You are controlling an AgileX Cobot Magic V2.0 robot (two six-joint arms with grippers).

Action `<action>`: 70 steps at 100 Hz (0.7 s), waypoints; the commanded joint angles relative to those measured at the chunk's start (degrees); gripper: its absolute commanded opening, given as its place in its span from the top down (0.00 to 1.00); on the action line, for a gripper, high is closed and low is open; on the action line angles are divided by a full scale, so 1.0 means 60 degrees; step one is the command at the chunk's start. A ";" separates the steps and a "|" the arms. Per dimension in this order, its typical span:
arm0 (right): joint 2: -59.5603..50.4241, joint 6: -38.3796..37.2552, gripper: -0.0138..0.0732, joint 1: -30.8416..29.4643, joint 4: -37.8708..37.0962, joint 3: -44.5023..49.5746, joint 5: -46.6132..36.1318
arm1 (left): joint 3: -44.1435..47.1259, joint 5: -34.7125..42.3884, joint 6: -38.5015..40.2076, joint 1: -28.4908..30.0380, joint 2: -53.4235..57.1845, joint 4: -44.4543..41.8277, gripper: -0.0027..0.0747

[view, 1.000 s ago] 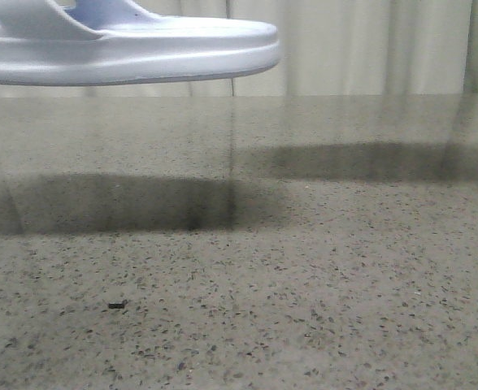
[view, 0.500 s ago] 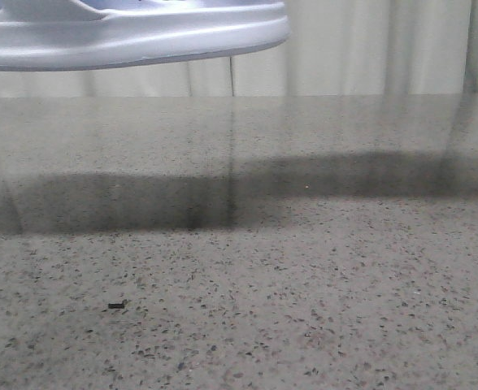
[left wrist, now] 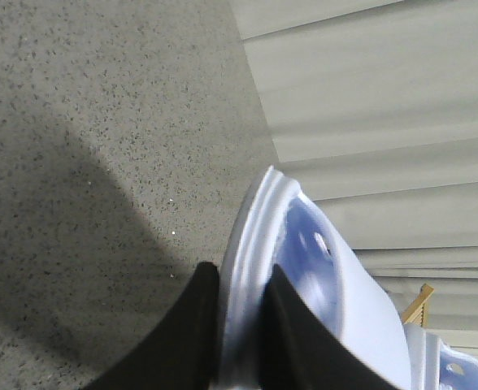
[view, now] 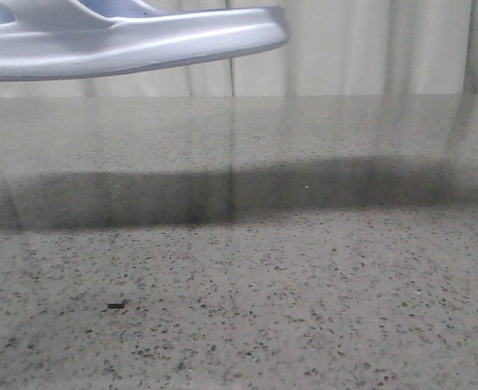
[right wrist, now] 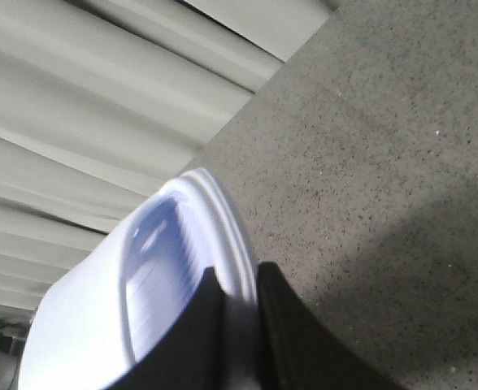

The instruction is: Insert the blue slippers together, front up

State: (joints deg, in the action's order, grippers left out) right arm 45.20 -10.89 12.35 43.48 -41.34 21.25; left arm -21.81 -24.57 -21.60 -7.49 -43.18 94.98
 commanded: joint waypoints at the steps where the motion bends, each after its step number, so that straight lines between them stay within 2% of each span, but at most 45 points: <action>1: 0.0275 0.0148 0.93 0.0273 0.0238 -0.0244 -0.0855 | -0.0358 -0.0311 -0.0024 -0.0014 -0.0047 0.0424 0.94; 43: 0.1534 0.0130 0.93 0.1621 0.0475 -0.0244 -0.2176 | -0.0358 -0.0279 -0.1198 -0.0014 -0.0047 0.1298 0.95; 70: 0.1754 0.0130 0.93 0.2047 0.0737 -0.0244 -0.2509 | -0.0358 -0.0312 -0.1198 -0.0014 -0.0047 0.1377 0.94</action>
State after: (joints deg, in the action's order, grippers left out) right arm 55.77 -10.86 24.09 46.69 -41.25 10.28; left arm -21.81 -24.00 -28.56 -7.49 -43.54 100.48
